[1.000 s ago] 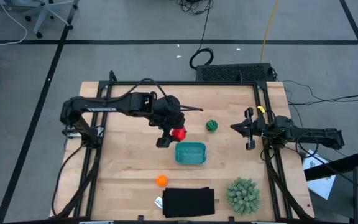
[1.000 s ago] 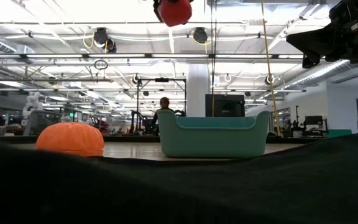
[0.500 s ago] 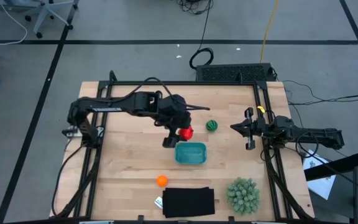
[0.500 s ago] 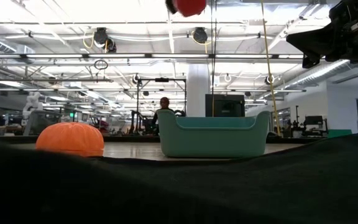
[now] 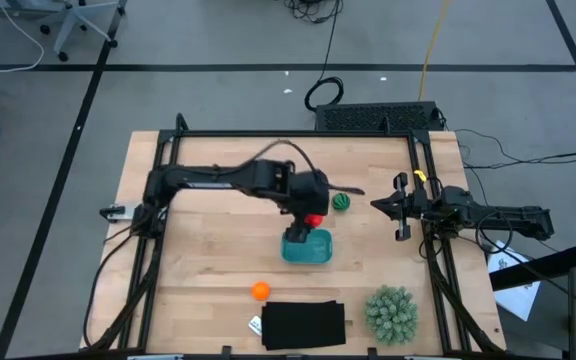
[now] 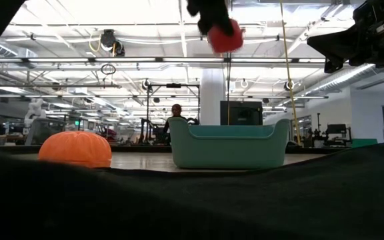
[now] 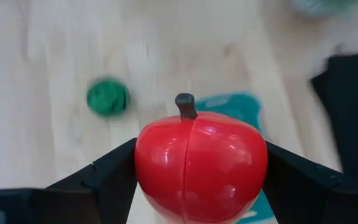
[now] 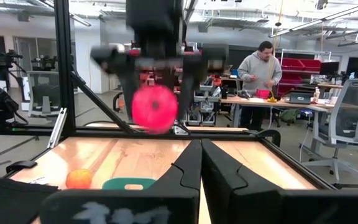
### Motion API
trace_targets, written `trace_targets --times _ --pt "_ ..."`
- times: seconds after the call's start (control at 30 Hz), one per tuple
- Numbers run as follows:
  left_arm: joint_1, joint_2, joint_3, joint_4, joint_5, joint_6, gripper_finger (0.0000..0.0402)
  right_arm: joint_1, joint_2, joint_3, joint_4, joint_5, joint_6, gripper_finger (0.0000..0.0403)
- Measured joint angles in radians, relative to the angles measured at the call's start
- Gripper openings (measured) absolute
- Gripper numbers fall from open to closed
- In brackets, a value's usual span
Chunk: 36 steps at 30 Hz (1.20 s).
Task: Pick and placing Produce into tupperware
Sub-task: Put the red apple into the blue container
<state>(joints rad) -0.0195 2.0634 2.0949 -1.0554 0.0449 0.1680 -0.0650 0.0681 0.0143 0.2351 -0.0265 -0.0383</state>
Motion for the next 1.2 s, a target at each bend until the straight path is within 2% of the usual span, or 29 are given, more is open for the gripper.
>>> trace_targets --times 0.3,0.47,0.63,1.0,1.2 --pt "-0.049 0.015 -0.127 0.011 -0.091 -0.171 0.0294 0.000 0.000 0.000 -0.001 0.000 0.000 0.0000" --pt "-0.073 0.013 -0.199 0.076 -0.188 -0.303 0.0294 0.000 0.000 0.000 0.000 0.000 0.000 0.0000" --pt "-0.091 0.014 -0.272 0.142 -0.280 -0.357 0.0294 0.000 0.000 0.000 -0.001 0.000 0.000 0.0000" --pt "-0.162 0.014 -0.312 0.195 -0.293 -0.301 0.0294 0.000 0.000 0.000 -0.001 0.000 0.000 0.0000" --pt "-0.206 0.013 -0.338 0.195 -0.412 -0.286 0.0294 0.000 0.000 0.000 -0.001 0.000 -0.001 0.0000"
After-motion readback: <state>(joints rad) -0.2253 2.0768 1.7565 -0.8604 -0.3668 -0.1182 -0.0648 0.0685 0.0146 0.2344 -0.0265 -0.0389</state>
